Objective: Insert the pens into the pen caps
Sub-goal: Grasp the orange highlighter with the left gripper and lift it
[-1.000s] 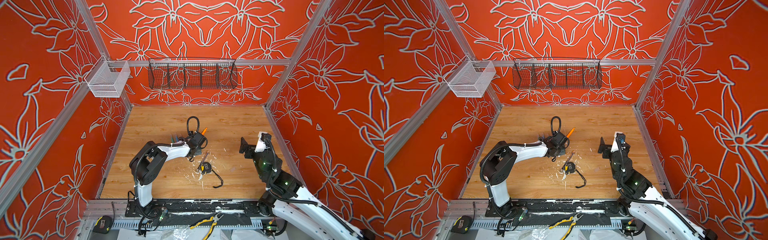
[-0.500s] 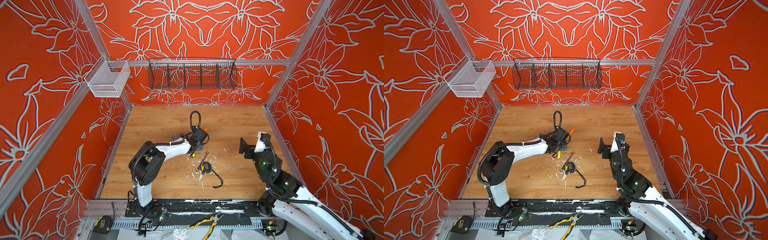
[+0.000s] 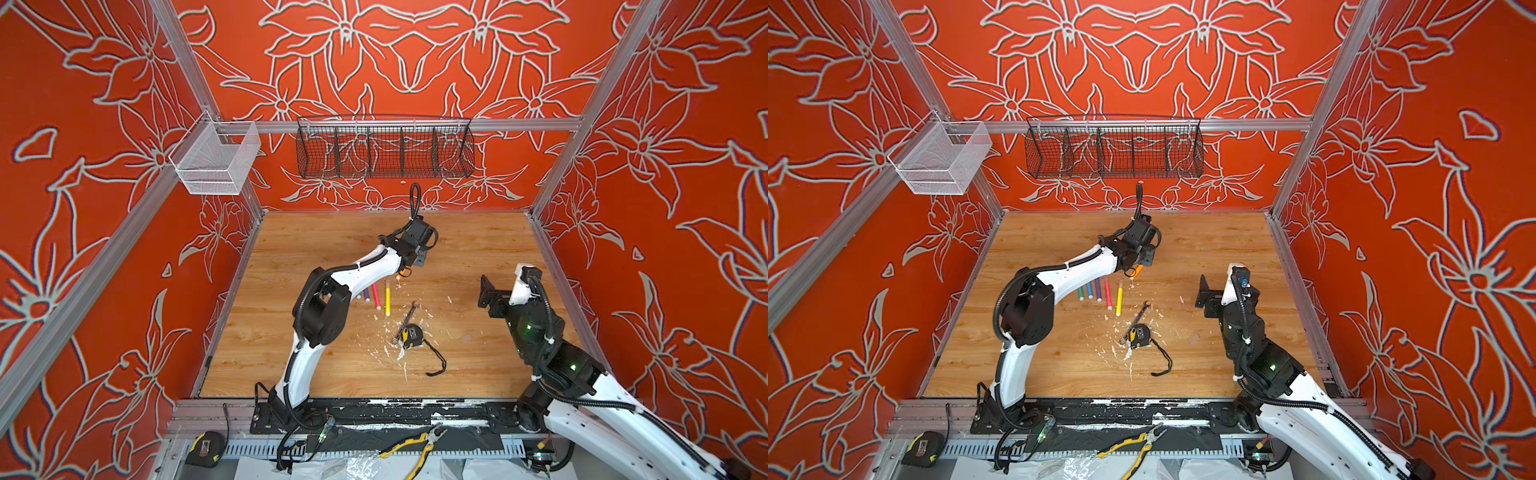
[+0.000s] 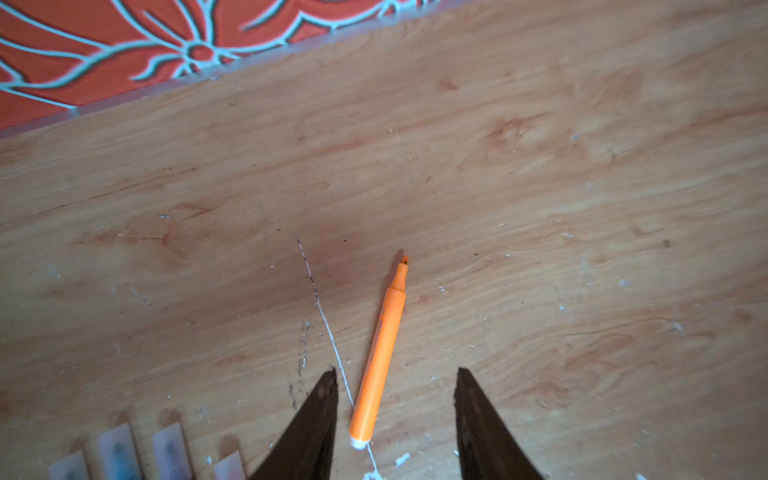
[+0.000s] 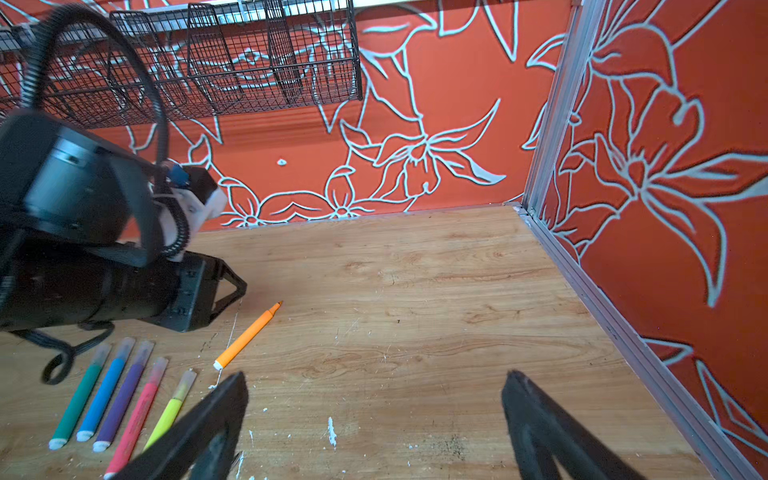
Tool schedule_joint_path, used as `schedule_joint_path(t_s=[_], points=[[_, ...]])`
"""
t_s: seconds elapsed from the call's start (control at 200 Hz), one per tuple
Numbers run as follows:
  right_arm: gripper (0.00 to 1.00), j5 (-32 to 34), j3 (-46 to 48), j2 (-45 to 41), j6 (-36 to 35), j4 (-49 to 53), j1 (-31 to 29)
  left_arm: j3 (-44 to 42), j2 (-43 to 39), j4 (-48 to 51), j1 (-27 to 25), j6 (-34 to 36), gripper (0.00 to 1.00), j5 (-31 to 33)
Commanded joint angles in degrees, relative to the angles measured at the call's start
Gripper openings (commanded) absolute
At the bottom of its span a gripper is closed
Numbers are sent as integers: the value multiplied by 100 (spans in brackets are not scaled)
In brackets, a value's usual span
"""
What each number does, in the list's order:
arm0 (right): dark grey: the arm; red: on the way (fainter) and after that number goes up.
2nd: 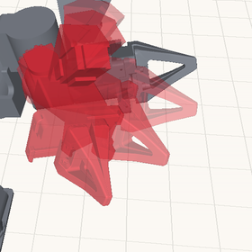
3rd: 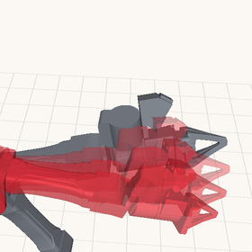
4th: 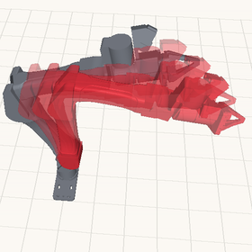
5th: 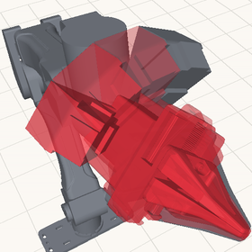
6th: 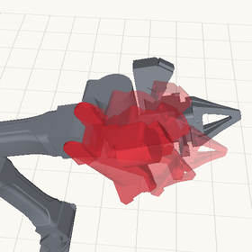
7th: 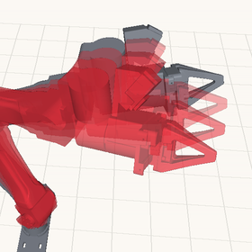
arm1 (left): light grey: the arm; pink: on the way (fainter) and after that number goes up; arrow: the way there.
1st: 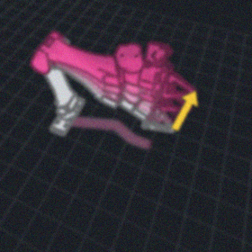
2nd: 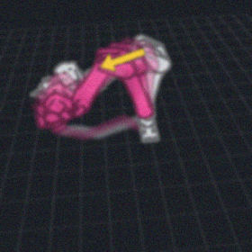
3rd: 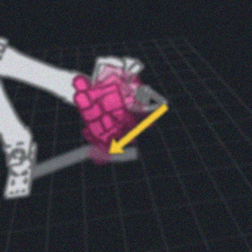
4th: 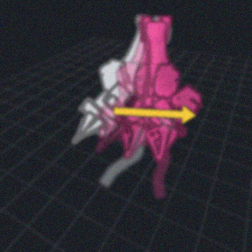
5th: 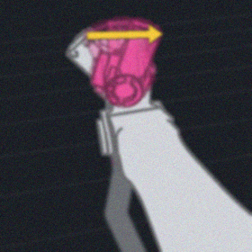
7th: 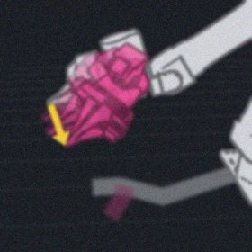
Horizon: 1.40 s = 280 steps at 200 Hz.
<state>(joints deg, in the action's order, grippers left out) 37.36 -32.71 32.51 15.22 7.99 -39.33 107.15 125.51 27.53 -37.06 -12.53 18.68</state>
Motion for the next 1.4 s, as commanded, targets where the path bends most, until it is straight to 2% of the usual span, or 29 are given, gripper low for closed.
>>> schedule_joint_path(t_s=[0.0,0.23,0.726,1.046,1.276,1.396], points=[[98,-3,-77,5,-28,50,31,523,423,856,106,278,44,-210],[98,-58,-87,104,-23,12,46,884,888,1242,137,366,44,-537],[98,-101,-68,58,23,16,51,826,1318,1756,181,142,37,-737],[98,-115,-74,131,59,18,57,614,1195,1608,220,225,28,-940],[97,-174,66,163,237,-151,58,798,1368,1703,324,392,22,-963],[96,-215,154,185,346,-317,57,833,1414,1738,387,445,14,-1026]])
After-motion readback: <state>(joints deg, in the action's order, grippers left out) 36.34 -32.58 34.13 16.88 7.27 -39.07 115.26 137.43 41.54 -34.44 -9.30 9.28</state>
